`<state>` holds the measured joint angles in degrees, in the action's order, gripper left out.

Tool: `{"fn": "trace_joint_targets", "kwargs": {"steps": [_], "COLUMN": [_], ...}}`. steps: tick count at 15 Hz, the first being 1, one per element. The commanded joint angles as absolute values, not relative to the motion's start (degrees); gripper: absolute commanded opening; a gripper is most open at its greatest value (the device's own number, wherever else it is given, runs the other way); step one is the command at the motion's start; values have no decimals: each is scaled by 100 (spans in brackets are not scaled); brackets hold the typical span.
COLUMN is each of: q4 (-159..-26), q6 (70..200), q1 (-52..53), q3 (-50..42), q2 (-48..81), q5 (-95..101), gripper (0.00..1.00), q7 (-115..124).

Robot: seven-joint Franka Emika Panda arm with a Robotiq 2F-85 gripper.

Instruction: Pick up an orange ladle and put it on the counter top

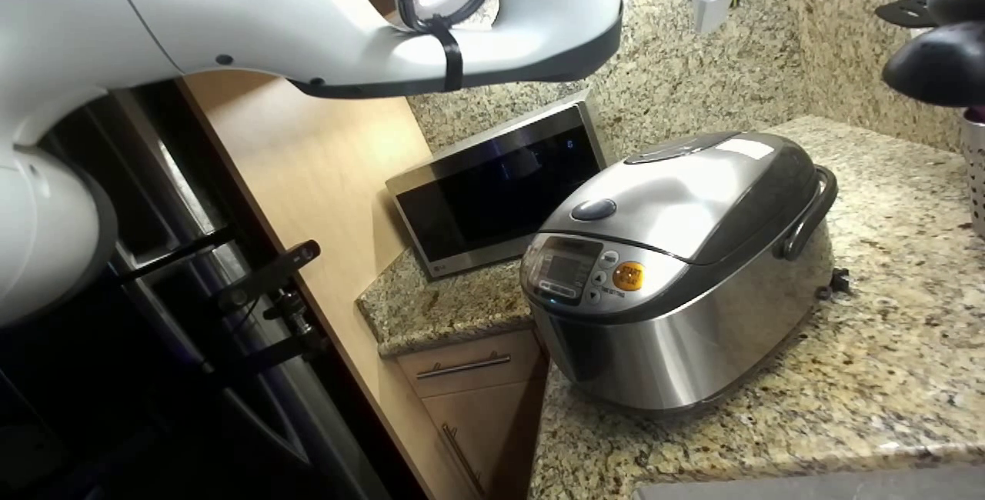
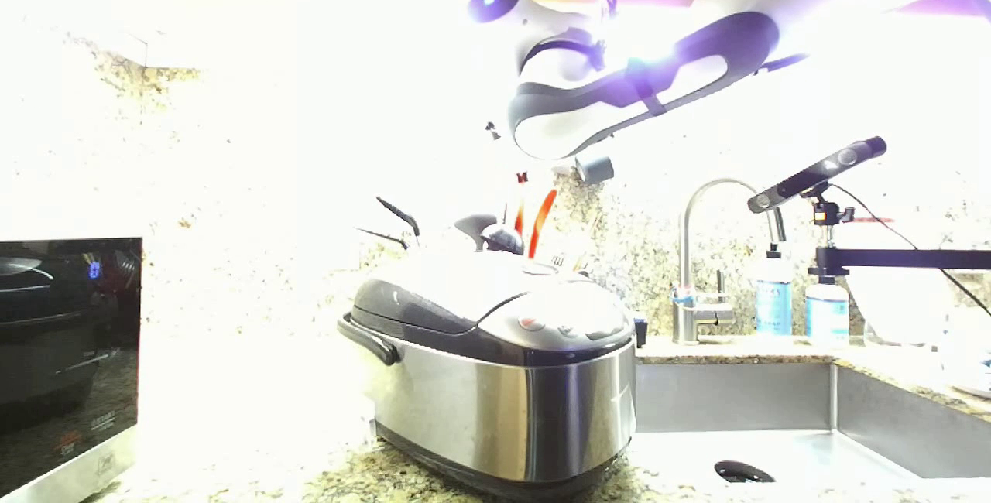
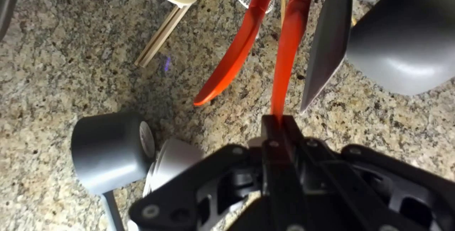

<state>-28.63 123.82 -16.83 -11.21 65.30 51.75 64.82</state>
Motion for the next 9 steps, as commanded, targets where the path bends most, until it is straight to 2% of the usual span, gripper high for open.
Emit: {"fn": "trace_joint_targets", "kwargs": {"steps": [1,2,3,5,6,9], "q4": [-2562,-2520,-1739,-1514,-2114,-2047], "q6": [12196,12232,12115,12108,12286,12342], "q1": [-1610,-1604,-1610,-1603,-1562,-1443], "q3": [-1277,-1303,-1566,-1749,-1665,-2220], "q2": [6489,6473,6882,6923,6526,6514], "q5": [5249,5267,4834,4703,5030,4782], "gripper": [2,2,2,2,2,2], "q7": [6691,6757,6459,6505,6846,7026]}}
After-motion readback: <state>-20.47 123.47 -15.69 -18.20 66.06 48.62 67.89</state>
